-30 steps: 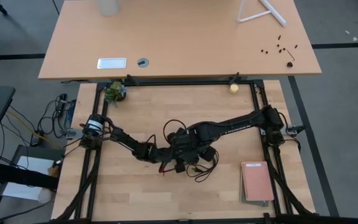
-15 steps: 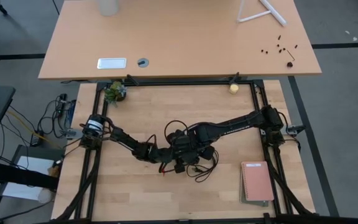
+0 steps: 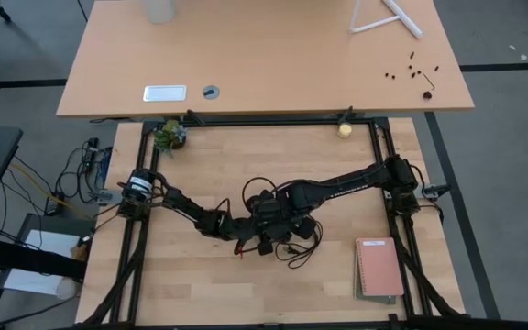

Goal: Screw lightbulb
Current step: Insert the light bulb into the lamp

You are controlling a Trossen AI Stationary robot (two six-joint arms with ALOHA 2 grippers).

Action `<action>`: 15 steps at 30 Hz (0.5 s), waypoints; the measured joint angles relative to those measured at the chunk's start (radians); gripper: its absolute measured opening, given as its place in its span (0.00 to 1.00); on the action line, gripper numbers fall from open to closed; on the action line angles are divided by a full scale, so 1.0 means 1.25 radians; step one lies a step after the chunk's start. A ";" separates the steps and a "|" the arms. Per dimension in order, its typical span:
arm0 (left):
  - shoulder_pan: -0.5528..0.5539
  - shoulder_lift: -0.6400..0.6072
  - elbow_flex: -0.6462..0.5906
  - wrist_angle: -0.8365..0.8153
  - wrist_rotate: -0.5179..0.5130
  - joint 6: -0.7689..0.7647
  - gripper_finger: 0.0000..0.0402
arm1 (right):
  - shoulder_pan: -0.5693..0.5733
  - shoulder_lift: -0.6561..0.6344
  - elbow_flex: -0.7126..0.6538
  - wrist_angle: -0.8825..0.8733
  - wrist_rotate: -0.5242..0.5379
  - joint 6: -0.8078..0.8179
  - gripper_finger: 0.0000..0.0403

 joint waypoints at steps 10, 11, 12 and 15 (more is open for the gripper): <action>0.000 -0.004 0.000 0.018 0.000 0.000 0.49 | 0.005 0.000 0.006 -0.016 0.009 0.058 0.76; 0.000 -0.011 -0.001 0.008 0.000 0.000 0.49 | 0.006 0.000 0.011 -0.019 0.018 0.066 0.77; 0.000 -0.017 -0.001 0.006 -0.001 0.000 0.49 | 0.007 0.000 0.017 -0.017 0.023 0.070 0.77; 0.000 -0.038 -0.001 -0.011 -0.001 0.007 0.49 | 0.009 -0.001 0.033 -0.015 0.032 0.072 0.79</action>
